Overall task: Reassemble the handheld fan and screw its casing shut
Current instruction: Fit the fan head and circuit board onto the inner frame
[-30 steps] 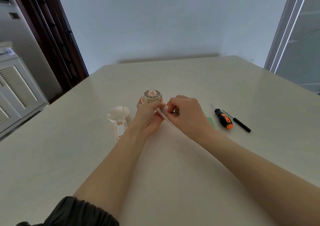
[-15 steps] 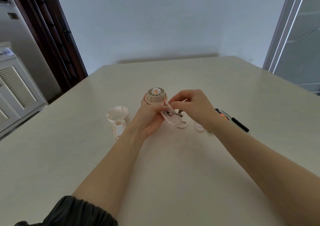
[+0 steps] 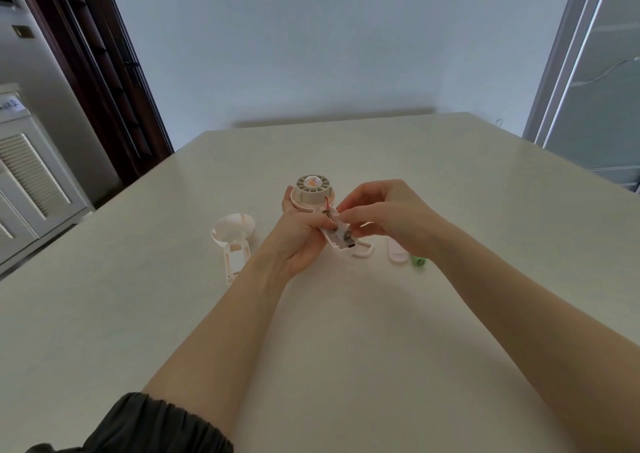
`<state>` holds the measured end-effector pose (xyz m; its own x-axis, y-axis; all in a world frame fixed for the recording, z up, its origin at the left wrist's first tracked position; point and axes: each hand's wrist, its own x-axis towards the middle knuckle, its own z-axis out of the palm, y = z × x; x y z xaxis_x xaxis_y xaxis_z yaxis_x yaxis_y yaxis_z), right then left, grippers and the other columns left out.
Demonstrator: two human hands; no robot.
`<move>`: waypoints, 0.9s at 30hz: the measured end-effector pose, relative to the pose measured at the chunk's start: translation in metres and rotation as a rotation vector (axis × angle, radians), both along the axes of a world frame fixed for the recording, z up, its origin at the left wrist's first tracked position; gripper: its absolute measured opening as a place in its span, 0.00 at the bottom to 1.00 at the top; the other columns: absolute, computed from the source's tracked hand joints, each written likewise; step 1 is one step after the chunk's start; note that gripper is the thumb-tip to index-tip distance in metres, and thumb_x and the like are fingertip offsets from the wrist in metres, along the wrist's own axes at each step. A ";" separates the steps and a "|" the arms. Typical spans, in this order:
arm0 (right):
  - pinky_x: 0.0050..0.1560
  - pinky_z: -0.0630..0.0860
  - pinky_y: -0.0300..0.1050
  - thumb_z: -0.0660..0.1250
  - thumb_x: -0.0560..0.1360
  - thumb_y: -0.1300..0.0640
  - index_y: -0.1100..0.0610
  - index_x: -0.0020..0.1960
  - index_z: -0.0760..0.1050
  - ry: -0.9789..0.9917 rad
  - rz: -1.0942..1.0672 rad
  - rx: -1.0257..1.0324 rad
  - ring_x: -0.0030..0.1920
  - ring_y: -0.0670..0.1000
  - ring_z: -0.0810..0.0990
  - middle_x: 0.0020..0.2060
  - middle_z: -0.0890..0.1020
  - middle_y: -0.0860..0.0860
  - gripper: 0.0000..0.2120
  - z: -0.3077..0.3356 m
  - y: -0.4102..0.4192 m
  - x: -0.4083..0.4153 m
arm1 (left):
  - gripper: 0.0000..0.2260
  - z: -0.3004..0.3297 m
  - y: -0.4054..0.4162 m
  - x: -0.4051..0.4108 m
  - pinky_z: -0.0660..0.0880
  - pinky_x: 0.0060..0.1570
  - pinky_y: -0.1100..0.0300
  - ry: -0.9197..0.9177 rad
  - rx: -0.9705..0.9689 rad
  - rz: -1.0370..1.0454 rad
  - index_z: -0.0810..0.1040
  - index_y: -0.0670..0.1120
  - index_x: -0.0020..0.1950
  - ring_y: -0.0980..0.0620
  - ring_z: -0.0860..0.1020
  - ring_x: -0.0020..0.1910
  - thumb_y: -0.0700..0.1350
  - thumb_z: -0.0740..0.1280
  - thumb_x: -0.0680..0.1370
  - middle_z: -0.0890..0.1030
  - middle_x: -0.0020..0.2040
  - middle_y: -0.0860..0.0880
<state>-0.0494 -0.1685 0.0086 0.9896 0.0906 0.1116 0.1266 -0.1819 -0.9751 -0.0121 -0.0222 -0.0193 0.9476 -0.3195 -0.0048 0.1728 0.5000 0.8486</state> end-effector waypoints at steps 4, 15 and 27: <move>0.37 0.76 0.36 0.71 0.69 0.63 0.54 0.45 0.82 -0.165 -0.137 -0.238 0.32 0.46 0.77 0.39 0.83 0.51 0.07 -0.005 0.003 0.003 | 0.43 0.001 -0.001 -0.002 0.80 0.43 0.55 -0.025 0.043 -0.019 0.48 0.50 0.78 0.48 0.81 0.43 0.17 0.52 0.70 0.75 0.56 0.42; 0.29 0.72 0.28 0.70 0.72 0.59 0.52 0.48 0.82 -0.349 -0.103 -0.482 0.35 0.37 0.72 0.42 0.74 0.50 0.07 -0.011 0.006 0.004 | 0.45 0.001 -0.001 -0.005 0.80 0.44 0.43 0.013 0.002 -0.176 0.46 0.56 0.78 0.45 0.80 0.53 0.19 0.52 0.71 0.77 0.58 0.41; 0.38 0.68 0.24 0.71 0.69 0.63 0.51 0.39 0.79 -0.457 -0.138 -0.556 0.33 0.42 0.72 0.40 0.76 0.47 0.07 -0.012 0.006 0.006 | 0.29 0.000 0.000 -0.006 0.73 0.57 0.49 -0.007 0.032 -0.236 0.65 0.43 0.69 0.45 0.77 0.50 0.21 0.52 0.72 0.76 0.50 0.42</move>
